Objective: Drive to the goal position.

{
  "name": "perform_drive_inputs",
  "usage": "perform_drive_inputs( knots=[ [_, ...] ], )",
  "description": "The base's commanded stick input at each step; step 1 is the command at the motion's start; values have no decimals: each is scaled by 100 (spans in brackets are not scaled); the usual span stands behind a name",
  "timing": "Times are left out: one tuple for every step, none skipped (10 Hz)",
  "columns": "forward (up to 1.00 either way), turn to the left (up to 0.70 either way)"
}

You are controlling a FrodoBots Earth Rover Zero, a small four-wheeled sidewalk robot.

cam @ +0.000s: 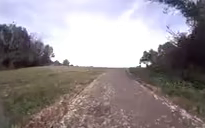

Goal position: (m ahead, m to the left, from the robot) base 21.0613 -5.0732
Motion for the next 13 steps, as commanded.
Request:
perform_drive_inputs(
  knots=[
    [85, -5],
    [85, 0],
    [85, 0],
    [85, 0],
    [85, 0],
    [85, 0],
    [85, 0],
    [85, 0],
    [85, 0],
    [85, 0],
    [85, 0],
    [85, 0],
    [85, 0]
  ],
)
